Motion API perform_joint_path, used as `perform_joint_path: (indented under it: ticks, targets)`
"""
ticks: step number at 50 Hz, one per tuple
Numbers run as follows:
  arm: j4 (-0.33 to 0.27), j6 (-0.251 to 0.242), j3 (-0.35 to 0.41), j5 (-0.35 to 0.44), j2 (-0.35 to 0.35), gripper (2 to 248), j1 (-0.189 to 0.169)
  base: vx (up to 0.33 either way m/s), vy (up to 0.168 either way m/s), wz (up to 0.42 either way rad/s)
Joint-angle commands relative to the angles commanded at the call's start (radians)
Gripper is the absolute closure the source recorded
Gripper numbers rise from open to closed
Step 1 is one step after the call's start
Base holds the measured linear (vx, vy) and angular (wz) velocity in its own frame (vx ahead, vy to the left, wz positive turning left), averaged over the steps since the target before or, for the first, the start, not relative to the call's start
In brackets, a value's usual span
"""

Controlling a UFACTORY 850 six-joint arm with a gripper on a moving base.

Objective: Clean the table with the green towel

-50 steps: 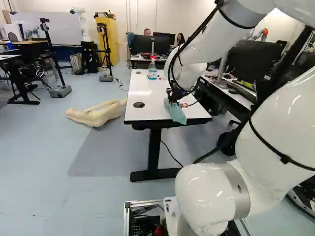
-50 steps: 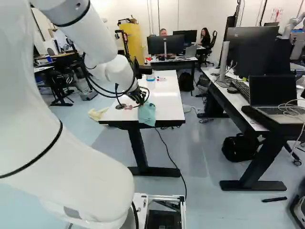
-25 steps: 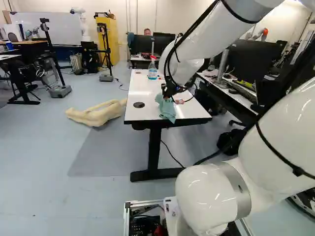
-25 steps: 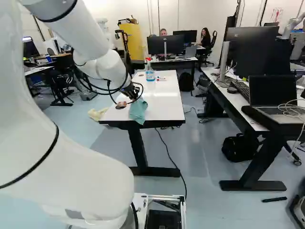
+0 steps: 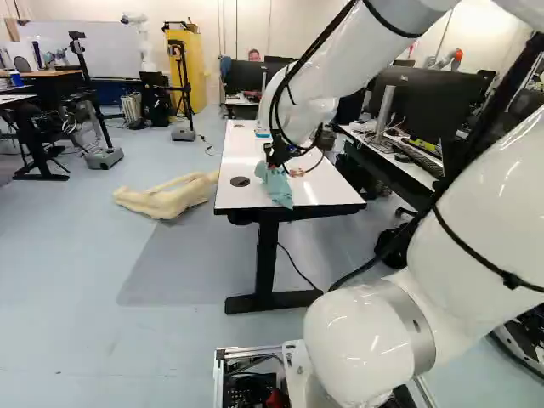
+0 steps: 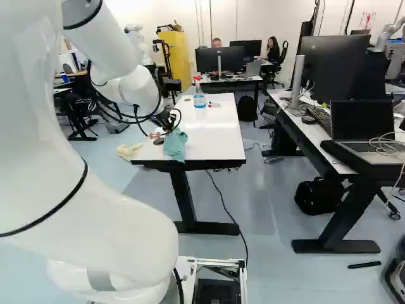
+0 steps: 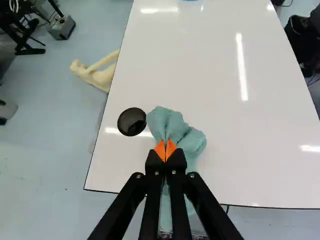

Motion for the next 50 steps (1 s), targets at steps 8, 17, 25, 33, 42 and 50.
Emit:
perform_joint_path:
  ticks: [8, 17, 25, 33, 42, 50]
  targets:
    - [0.0, 0.0, -0.017, 0.0, -0.018, 229, 0.028, 0.0, 0.0, 0.0]
    - [0.0, 0.0, -0.037, 0.0, -0.039, 229, 0.059, 0.0, 0.0, 0.0]
    - [0.0, 0.0, -0.056, 0.0, -0.058, 229, 0.086, 0.0, 0.0, 0.0]
    - [0.0, 0.0, -0.067, 0.0, -0.069, 229, 0.106, 0.0, 0.0, 0.0]
    - [0.0, 0.0, -0.067, 0.0, -0.069, 220, 0.106, 0.0, 0.0, 0.0]
    - [0.0, 0.0, -0.067, 0.0, -0.069, 187, 0.106, 0.0, 0.0, 0.0]
